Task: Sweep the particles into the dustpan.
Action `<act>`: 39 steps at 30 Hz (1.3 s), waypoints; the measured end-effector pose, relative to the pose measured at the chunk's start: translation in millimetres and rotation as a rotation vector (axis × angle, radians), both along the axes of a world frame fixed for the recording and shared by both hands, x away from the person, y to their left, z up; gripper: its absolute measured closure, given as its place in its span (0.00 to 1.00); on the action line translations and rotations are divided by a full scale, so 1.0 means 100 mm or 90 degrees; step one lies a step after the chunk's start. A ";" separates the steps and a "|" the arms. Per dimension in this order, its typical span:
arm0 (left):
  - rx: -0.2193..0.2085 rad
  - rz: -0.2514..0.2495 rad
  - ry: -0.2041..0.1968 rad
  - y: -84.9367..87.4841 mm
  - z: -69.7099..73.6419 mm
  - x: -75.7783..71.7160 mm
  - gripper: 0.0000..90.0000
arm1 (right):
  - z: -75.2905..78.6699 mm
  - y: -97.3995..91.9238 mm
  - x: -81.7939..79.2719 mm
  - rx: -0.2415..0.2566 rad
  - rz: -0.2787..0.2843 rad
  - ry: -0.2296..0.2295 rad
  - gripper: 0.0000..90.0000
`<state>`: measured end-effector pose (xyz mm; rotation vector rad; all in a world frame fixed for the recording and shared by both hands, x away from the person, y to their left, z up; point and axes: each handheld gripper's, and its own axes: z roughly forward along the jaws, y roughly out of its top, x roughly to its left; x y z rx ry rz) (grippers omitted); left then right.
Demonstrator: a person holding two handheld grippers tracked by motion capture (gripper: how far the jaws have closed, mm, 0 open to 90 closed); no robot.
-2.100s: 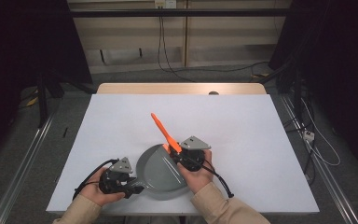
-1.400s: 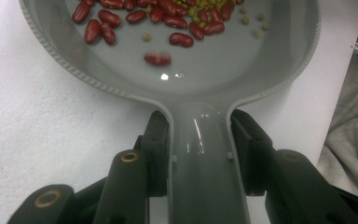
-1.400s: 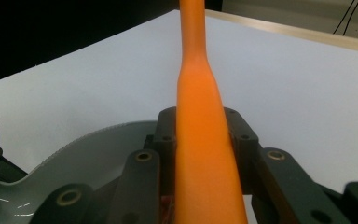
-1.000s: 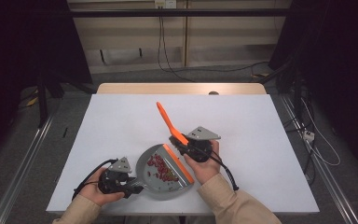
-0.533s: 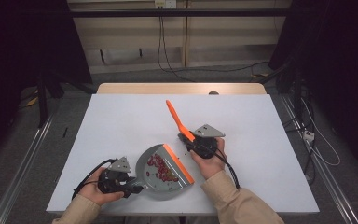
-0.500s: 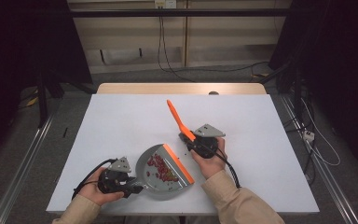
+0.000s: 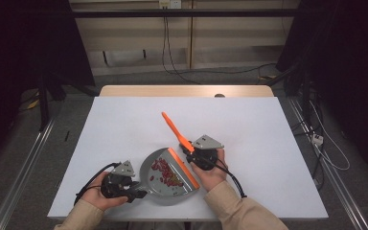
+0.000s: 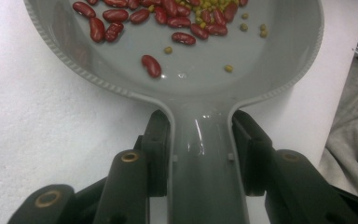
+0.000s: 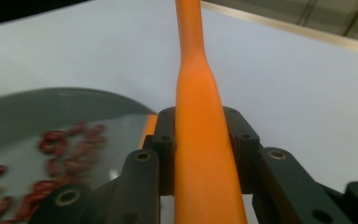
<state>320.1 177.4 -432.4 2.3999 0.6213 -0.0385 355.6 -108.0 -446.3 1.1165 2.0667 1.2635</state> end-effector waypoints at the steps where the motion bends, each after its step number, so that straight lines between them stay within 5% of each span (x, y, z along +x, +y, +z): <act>1: -0.001 0.003 0.000 0.00 0.00 0.00 0.70 | 0.01 0.05 -0.03 -0.004 0.007 -0.002 0.78; 4: -0.002 0.004 -0.001 -0.01 0.00 0.00 0.70 | 0.02 0.18 -0.10 0.009 0.031 -0.006 0.78; 7: 0.000 0.007 -0.001 -0.01 0.00 -0.01 0.69 | 0.08 0.21 -0.10 0.058 0.048 0.001 0.79; 11: -0.002 0.009 -0.009 -0.02 0.00 -0.02 0.69 | 0.17 0.18 -0.07 0.067 0.044 -0.014 0.79; 19: 0.020 0.019 -0.031 -0.09 -0.01 -0.04 0.70 | 0.24 -0.17 0.03 0.047 -0.001 -0.030 0.79; 27: -0.011 0.047 -0.087 -0.07 -0.05 -0.04 0.70 | 0.23 -0.45 0.05 0.042 -0.037 -0.029 0.79; 30: -0.034 0.057 -0.086 -0.04 -0.04 -0.04 0.70 | 0.21 -0.51 0.05 0.038 -0.042 -0.027 0.79; 33: -0.024 0.074 -0.113 -0.03 -0.02 -0.03 0.70 | 0.21 -0.57 0.05 0.039 -0.046 -0.026 0.79; 36: -0.053 0.098 -0.111 -0.01 -0.02 -0.01 0.70 | 0.21 -0.62 0.04 0.037 -0.047 -0.024 0.79; 39: -0.053 0.119 -0.114 0.03 0.00 0.03 0.70 | 0.22 -0.68 0.04 0.036 -0.050 -0.022 0.79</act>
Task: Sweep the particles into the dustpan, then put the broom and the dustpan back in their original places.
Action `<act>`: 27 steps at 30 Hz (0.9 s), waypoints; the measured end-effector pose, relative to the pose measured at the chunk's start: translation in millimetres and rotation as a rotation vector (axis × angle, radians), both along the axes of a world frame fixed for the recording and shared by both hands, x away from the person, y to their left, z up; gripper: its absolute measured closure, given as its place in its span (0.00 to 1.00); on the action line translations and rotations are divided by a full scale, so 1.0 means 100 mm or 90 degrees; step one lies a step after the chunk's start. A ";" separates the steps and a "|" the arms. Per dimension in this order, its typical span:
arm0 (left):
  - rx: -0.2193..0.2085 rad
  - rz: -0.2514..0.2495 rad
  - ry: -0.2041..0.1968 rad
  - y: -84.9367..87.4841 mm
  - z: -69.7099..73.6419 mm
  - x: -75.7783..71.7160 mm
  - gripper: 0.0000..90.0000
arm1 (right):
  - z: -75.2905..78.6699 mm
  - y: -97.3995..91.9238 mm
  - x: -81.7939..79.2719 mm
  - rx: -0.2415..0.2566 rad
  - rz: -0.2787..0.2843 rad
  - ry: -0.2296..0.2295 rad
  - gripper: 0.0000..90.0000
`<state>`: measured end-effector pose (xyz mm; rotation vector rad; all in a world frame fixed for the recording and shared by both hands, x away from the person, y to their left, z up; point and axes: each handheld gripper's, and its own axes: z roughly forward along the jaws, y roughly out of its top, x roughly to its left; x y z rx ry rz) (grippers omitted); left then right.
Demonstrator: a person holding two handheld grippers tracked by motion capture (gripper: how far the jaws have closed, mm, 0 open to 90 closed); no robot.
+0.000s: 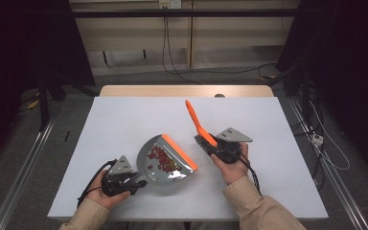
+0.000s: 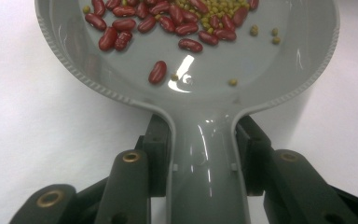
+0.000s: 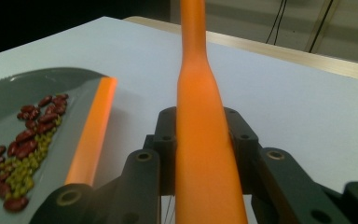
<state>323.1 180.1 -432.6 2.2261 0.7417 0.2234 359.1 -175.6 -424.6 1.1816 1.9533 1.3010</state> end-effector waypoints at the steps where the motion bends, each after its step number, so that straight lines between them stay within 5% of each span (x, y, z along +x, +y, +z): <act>1: -0.001 0.006 0.001 0.01 0.01 0.02 0.70 | 0.00 -0.02 0.00 0.003 -0.001 0.000 0.79; 27: 0.004 0.256 -0.022 0.25 0.00 0.38 0.70 | 0.00 -0.49 -0.11 0.014 -0.040 0.010 0.79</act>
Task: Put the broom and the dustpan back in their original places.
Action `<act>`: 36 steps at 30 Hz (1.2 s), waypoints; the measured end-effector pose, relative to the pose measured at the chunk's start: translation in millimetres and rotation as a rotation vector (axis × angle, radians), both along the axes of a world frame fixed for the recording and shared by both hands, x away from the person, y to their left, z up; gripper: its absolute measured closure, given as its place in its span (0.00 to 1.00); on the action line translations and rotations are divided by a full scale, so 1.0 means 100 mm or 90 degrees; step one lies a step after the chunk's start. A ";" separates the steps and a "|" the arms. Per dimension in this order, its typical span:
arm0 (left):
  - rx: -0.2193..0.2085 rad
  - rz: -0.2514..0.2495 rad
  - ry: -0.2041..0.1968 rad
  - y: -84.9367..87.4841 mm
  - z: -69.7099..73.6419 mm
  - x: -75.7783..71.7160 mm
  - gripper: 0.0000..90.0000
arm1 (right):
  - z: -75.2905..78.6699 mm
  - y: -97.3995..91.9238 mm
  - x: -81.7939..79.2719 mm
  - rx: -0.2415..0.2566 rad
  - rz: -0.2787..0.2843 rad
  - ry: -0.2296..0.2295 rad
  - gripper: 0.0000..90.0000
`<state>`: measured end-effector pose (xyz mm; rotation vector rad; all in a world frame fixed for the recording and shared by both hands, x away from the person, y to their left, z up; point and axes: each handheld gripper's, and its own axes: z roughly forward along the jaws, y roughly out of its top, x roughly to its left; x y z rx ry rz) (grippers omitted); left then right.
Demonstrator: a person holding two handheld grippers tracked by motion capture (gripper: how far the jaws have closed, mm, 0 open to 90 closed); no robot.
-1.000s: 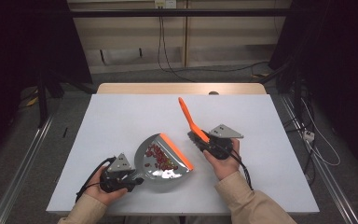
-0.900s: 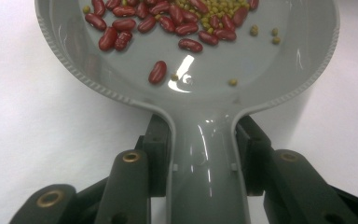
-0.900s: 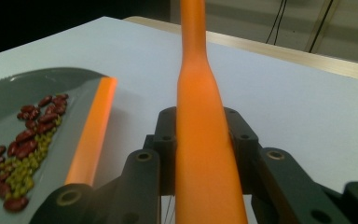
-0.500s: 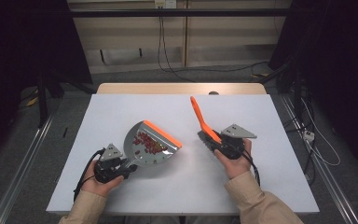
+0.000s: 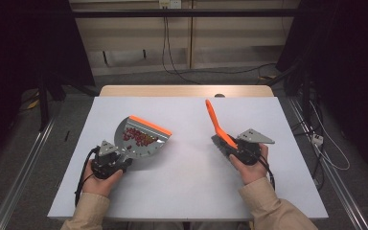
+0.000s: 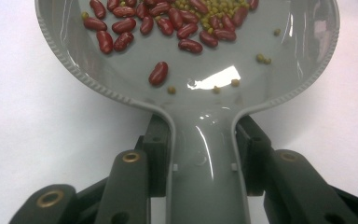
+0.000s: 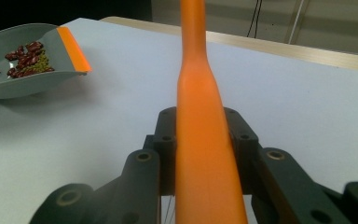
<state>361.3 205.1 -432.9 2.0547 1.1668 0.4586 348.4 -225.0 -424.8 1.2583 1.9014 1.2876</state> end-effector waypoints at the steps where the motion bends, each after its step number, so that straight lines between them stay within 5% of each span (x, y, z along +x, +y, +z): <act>1: 0.003 0.009 0.003 0.00 0.00 0.01 0.70 | 0.00 -0.01 0.00 0.001 -0.001 0.000 0.79; 15: 0.013 0.108 0.030 0.06 -0.09 0.17 0.70 | -0.13 -0.09 0.07 0.030 -0.035 0.025 0.79; 24: 0.017 0.090 0.037 -0.02 -0.08 0.12 0.63 | -0.20 -0.32 0.05 0.032 -0.098 0.048 0.72; 33: -0.025 0.047 0.032 -0.13 -0.04 -0.08 0.48 | -0.19 -0.47 -0.04 -0.061 -0.111 0.055 0.52; 36: -0.032 0.037 0.023 -0.14 0.00 -0.14 0.41 | -0.13 -0.51 -0.10 -0.092 -0.127 0.027 0.44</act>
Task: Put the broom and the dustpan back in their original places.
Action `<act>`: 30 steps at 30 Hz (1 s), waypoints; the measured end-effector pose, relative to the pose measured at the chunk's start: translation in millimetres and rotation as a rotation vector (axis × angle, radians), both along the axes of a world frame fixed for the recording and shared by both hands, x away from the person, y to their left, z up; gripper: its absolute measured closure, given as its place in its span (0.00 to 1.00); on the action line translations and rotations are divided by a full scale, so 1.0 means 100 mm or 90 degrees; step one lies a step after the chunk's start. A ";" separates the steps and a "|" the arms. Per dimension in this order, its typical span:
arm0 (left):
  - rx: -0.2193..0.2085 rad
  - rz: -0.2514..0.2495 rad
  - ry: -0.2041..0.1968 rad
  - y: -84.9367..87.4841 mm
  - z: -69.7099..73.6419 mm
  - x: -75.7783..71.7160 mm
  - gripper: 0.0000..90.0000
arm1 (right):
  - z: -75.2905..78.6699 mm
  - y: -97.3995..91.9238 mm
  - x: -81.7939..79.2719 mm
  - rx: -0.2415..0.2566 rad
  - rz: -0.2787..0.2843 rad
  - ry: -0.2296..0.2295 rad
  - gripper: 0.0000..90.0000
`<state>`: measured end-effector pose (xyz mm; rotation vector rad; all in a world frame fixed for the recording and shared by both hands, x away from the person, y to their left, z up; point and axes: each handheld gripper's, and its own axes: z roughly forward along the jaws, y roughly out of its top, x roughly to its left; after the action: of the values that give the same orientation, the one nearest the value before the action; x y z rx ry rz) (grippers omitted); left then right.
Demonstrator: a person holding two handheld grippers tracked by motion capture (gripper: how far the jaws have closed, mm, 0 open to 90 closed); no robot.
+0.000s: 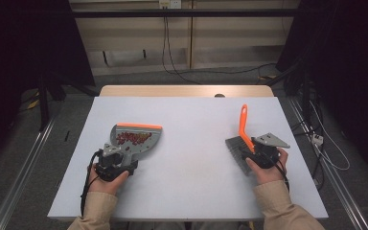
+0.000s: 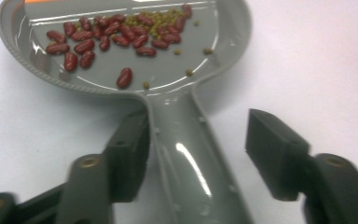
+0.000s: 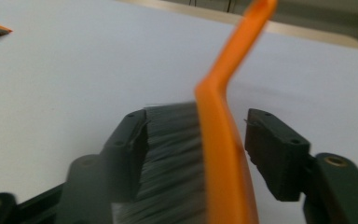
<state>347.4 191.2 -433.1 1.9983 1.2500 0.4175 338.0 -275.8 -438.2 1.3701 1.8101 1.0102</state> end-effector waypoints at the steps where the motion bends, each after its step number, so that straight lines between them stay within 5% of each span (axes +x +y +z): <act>1: -0.006 -0.002 -0.003 0.01 0.01 -0.01 0.39 | 0.03 -0.02 -0.02 0.005 0.007 -0.012 0.43; 7: -0.041 -0.023 -0.056 0.07 0.10 -0.01 0.16 | 0.05 -0.07 -0.11 0.037 0.049 -0.034 0.36; 14: -0.084 -0.097 -0.112 0.14 0.14 0.00 0.09 | 0.05 -0.11 -0.20 0.068 0.087 -0.030 0.31; 18: -0.087 -0.135 -0.119 0.18 0.13 0.00 0.09 | 0.02 -0.13 -0.26 0.074 0.112 -0.019 0.29; 30: -0.107 -0.154 -0.121 0.34 0.08 -0.05 0.08 | -0.04 -0.17 -0.43 0.058 0.159 -0.009 0.28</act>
<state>342.2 224.8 -425.2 1.8890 0.8847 0.3617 295.2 -292.6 -442.6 1.2060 1.9802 1.2413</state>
